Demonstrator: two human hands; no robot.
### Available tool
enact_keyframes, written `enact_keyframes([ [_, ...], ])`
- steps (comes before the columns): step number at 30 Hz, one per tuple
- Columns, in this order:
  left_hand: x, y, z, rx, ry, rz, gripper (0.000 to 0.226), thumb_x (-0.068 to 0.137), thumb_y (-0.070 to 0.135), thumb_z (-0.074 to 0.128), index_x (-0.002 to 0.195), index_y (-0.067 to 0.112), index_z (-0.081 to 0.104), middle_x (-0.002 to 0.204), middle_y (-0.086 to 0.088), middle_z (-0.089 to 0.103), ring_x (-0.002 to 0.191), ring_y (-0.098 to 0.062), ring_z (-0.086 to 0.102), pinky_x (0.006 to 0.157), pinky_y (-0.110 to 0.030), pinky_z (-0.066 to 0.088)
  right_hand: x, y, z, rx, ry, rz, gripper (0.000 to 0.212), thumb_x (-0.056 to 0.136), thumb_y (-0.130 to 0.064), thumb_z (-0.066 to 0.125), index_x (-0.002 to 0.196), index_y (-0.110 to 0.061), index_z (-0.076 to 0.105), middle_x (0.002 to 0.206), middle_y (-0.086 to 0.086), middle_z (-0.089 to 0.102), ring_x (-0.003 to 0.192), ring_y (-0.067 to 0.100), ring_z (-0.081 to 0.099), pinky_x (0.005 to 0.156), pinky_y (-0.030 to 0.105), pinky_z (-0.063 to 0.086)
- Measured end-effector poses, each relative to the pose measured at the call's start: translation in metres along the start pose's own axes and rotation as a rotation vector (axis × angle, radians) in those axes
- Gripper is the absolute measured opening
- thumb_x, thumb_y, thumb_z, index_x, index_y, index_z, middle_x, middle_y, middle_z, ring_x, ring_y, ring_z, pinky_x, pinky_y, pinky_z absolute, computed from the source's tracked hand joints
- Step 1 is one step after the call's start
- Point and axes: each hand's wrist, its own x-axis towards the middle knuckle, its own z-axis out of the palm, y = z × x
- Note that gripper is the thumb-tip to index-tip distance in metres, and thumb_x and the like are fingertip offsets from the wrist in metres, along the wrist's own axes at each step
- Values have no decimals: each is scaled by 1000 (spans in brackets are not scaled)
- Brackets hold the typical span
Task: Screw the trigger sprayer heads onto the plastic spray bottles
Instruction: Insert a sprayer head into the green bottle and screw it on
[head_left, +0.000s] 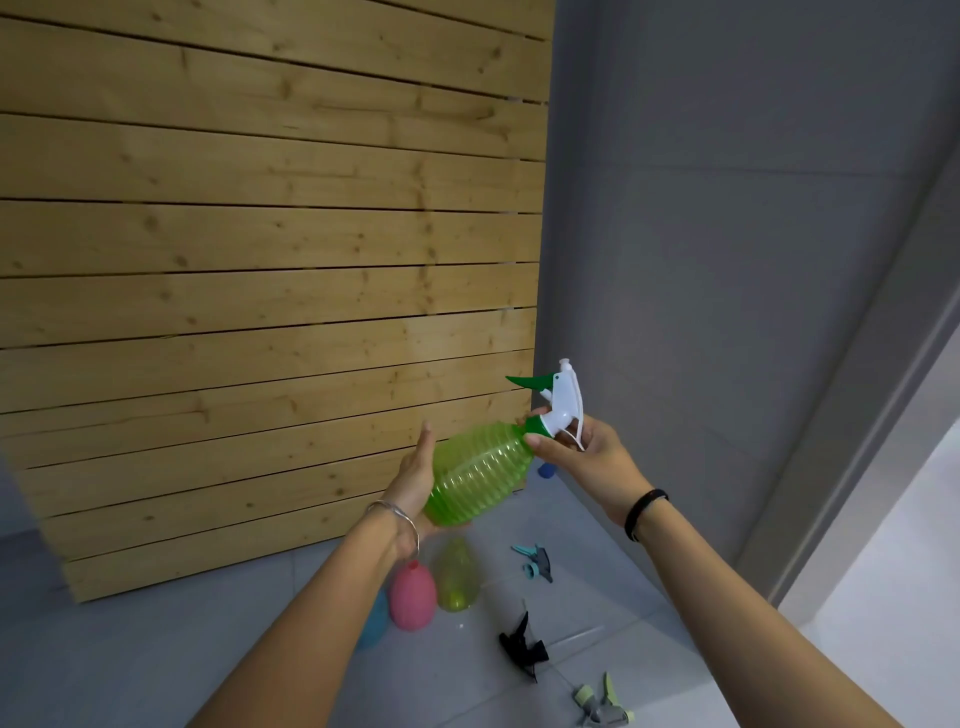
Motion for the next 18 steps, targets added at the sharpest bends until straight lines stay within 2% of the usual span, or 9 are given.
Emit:
enact_keyframes([
  [2,-4,0,1,61,-31,-54,86,59,85,46,112,19,63,107,-13,71,96,-29,68,72,-46,59,1,0,-1,-2,-17,2,7,82,-16,71,85,-22,68,74,-12,74,71,-2,68,63,8,49],
  [4,-5,0,3,139,44,30,92,35,84,61,99,19,67,103,-9,73,95,-25,69,82,-43,57,2,3,-3,14,14,8,7,82,-17,71,87,-13,68,74,-5,73,76,6,69,64,10,51],
  [7,-8,0,8,132,18,233,79,38,72,71,102,26,66,115,-3,69,107,-17,63,100,-38,47,5,6,-3,80,95,49,30,83,-17,70,99,7,63,93,30,67,89,22,67,72,16,56],
  [9,-8,-2,7,82,-81,191,98,42,70,73,127,26,52,134,-3,56,119,-20,56,98,-45,49,5,6,-5,95,93,69,29,83,-17,69,102,5,64,106,29,68,93,24,68,81,23,58],
  [10,-7,-3,6,101,-100,132,105,44,76,67,135,29,41,140,0,48,122,-24,54,90,-46,54,4,6,-5,102,84,75,28,83,-17,69,102,4,65,108,26,68,96,24,69,84,24,57],
  [12,-7,-2,3,139,-114,50,100,48,85,49,134,36,35,138,0,48,109,-29,64,68,-41,60,4,6,-6,96,70,68,30,83,-18,69,104,3,65,112,22,68,102,27,68,81,21,57],
  [13,-6,-2,2,130,-105,53,96,48,84,49,131,37,36,133,-3,52,102,-29,68,64,-39,60,4,6,-6,91,69,61,31,83,-18,70,105,2,65,113,20,68,104,28,67,79,19,56],
  [16,-2,-3,-2,118,-107,201,93,48,70,67,129,29,47,133,-6,54,111,-24,61,79,-40,59,4,7,-6,114,108,58,34,83,-20,69,110,-1,64,109,19,71,102,25,69,83,24,57],
  [18,-5,-2,-4,108,-191,238,88,46,61,77,123,25,53,130,-8,60,109,-18,64,82,-34,58,4,7,-7,138,120,76,33,83,-22,69,109,-1,65,108,21,71,102,25,69,84,25,57],
])
